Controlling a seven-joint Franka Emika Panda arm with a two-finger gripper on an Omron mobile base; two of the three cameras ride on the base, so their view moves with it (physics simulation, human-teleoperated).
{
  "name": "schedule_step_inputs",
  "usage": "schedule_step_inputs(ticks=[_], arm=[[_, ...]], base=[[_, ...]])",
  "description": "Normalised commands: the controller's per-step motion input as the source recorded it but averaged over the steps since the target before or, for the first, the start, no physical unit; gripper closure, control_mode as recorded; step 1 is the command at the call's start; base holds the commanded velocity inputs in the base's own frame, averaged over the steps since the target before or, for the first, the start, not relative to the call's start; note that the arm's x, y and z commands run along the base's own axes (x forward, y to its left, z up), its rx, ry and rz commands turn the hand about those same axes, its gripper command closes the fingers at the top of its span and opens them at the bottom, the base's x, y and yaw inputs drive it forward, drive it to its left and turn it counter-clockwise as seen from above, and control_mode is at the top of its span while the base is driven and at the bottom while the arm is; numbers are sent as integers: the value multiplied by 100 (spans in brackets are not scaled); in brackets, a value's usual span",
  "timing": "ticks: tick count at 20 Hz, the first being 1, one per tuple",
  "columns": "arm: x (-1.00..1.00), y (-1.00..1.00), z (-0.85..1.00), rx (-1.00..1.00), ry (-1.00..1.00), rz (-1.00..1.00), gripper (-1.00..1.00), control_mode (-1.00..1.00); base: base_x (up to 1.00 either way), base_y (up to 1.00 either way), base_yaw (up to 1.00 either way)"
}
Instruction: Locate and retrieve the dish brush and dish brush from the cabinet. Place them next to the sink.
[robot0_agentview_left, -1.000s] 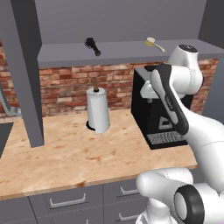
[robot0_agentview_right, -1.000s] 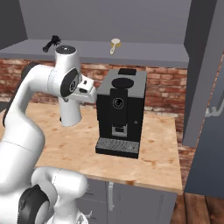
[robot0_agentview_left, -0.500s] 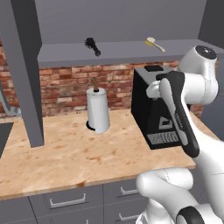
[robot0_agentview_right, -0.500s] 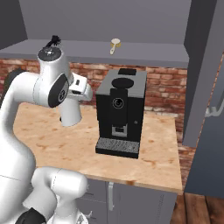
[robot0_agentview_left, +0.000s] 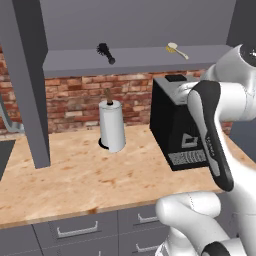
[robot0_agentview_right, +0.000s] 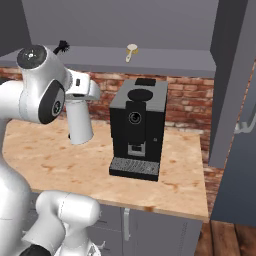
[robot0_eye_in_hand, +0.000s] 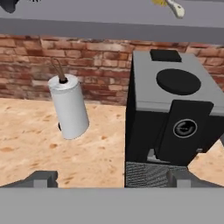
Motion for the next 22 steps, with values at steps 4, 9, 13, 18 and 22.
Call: schedule_step_inputs(ticks=[4, 9, 13, 18, 22], arm=[[-2, 43, 10, 0, -13, -8, -100, -100], [0, 72, 9, 0, -10, -6, -100, -100], [2, 68, 15, 3, 0, 0, -100, -100], [4, 43, 26, 1, 0, 2, -100, -100], [22, 42, 4, 0, -1, 6, -100, -100]], base=[[0, 0, 0], [0, 0, 0], [0, 0, 0], [0, 0, 0], [0, 0, 0]])
